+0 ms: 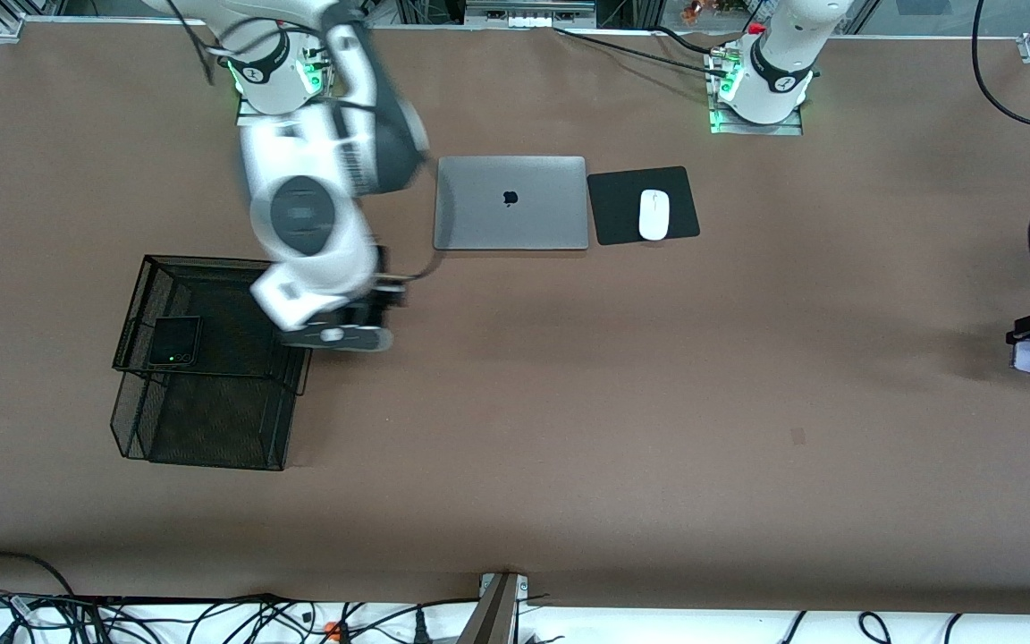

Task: Place phones with both arms
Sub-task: 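Put the tall phone into the organizer while the left gripper carries the white phone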

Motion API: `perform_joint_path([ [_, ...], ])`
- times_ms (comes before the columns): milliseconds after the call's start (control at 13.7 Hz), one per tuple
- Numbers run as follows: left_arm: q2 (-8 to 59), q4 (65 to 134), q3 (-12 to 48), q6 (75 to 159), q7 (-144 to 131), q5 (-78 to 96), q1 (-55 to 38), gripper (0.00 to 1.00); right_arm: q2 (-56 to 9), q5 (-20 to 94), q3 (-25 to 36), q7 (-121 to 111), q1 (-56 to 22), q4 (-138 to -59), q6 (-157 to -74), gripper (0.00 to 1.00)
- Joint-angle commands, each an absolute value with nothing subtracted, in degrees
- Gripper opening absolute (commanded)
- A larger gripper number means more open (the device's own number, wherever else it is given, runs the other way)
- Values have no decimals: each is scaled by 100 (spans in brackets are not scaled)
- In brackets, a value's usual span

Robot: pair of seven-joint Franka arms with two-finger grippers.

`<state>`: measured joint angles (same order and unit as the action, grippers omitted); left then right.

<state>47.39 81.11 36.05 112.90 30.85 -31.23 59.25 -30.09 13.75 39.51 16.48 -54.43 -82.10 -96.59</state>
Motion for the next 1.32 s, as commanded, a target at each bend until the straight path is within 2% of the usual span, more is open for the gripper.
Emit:
perform_joint_path([
  [0, 4466, 7454, 3533, 10233, 3085, -3191, 5310, 32, -2330, 1459, 4638, 426, -5511, -9244, -9799, 0],
  [146, 4168, 7392, 3542, 9810, 3050, -3138, 5011, 32, -2294, 1468, 4930, -129, -5511, -9736, -10201, 0],
  [293, 3929, 7400, 3516, 9555, 2770, -2884, 4590, 32, -2329, 1494, 4939, -438, -5450, -10316, -11070, 0],
  [513, 3859, 7418, 3525, 9449, 2297, -2470, 3835, 30, -2767, 2063, 4913, -693, -5203, -10328, -11329, 0],
  [659, 3850, 7409, 3524, 9081, 1542, -2470, 3089, 30, -2891, 2223, 4913, -817, -5116, -10327, -11364, 0],
  [732, 3858, 7392, 3507, 9018, 1181, -2444, 2693, 30, -2900, 2224, 4913, -809, -5089, -10318, -11356, 7],
  [806, 3928, 7392, 3498, 9026, 917, -2382, 2307, 30, -2909, 2232, 4913, -774, -5063, -10310, -11355, 57],
  [879, 4068, 7418, 3498, 9070, 662, -2330, 1920, 30, -2944, 2241, 4904, -747, -5045, -10292, -11355, 100],
  [1025, 4454, 7409, 3489, 9367, -320, -1796, 1173, 30, -2953, 2241, 4913, -730, -4966, -10213, -11312, 100],
  [1245, 4762, 7497, 3454, 10412, -1499, -1118, 336, 32, -2936, 2224, 4931, -765, -4966, -9915, -11085, 100],
])
